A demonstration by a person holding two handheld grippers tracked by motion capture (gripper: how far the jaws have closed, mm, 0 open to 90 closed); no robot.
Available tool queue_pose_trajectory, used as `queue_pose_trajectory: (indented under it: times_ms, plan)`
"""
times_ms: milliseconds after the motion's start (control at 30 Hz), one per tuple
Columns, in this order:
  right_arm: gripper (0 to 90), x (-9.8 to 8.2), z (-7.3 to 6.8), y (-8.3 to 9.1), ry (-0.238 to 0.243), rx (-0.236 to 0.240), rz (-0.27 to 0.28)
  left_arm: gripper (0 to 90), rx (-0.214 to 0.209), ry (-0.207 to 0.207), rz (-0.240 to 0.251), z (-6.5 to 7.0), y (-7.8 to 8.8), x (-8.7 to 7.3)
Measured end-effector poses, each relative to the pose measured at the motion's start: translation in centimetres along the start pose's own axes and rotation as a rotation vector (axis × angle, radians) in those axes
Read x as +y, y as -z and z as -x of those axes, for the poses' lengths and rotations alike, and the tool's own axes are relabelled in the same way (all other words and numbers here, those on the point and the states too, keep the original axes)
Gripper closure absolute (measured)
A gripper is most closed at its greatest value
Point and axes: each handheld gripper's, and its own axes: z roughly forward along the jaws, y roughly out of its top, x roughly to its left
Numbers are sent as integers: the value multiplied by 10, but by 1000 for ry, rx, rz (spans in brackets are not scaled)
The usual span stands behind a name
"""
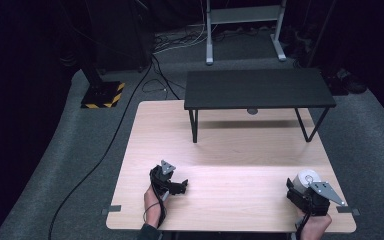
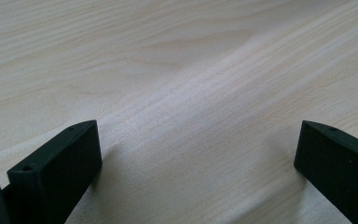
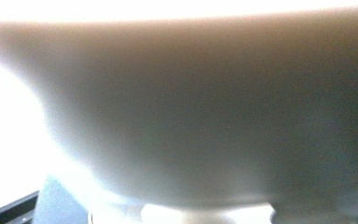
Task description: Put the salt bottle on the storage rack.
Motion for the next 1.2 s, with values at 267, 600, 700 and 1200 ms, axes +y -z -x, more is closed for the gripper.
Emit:
queue_pose_trajectory:
  times_ms: [267,600,700,1200]
  plan:
    - [286,11,2,7,-2,7,15,1,0,0,0,0,0,0]
    - [286,31,4,12,9,18,29,1,-1,-2,0,0,0,0]
    - [286,37,4,13,14,22,30,1,-2,-2,0,0,0,0]
    - [286,73,6,15,56,38,48,1,-4,-2,0,0,0,0]
